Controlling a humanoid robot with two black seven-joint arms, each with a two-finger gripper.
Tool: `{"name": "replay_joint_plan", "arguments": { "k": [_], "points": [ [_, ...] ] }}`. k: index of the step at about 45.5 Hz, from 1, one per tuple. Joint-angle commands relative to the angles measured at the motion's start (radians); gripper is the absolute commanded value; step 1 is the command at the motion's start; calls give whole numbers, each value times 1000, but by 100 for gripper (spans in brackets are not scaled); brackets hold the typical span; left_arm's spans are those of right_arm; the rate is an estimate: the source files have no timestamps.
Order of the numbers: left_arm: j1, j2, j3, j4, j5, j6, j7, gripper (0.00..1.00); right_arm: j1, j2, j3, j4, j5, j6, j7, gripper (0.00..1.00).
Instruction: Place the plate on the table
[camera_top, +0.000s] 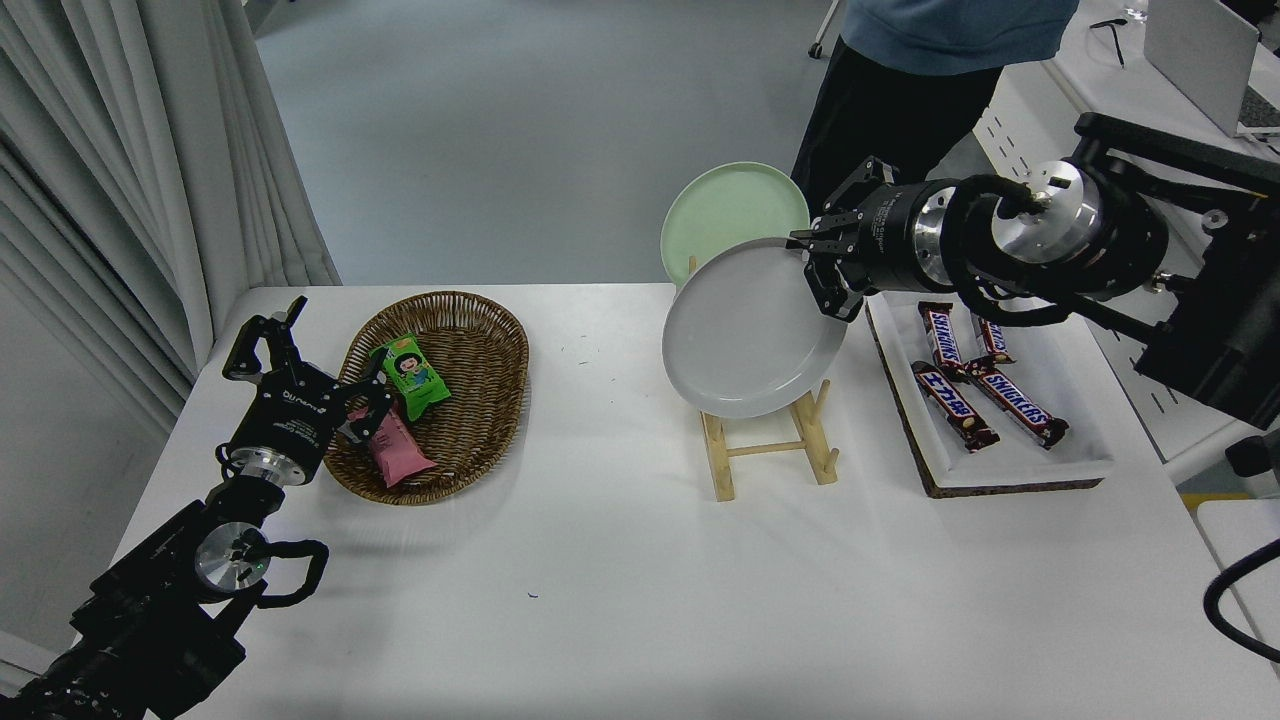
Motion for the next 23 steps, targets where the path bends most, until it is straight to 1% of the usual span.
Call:
{"name": "replay_joint_plan", "arguments": {
  "k": [1, 5, 10, 18, 23],
  "points": [
    [0, 0, 0, 1, 0, 0, 0, 100, -114, 83, 121, 1, 15, -36, 0, 0],
    [0, -1, 0, 0, 0, 0, 0, 100, -178, 127, 185, 0, 15, -66, 0, 0],
    [0, 0, 0, 0, 0, 0, 0, 100, -261, 196, 262, -10, 20, -137, 0, 0],
    [0, 0, 0, 0, 0, 0, 0, 100, -296, 245, 288, -40, 30, -137, 3, 0],
    [0, 0, 0, 1, 0, 0, 0, 100, -321, 285, 287, -59, 104, -137, 14, 0]
  ]
}}
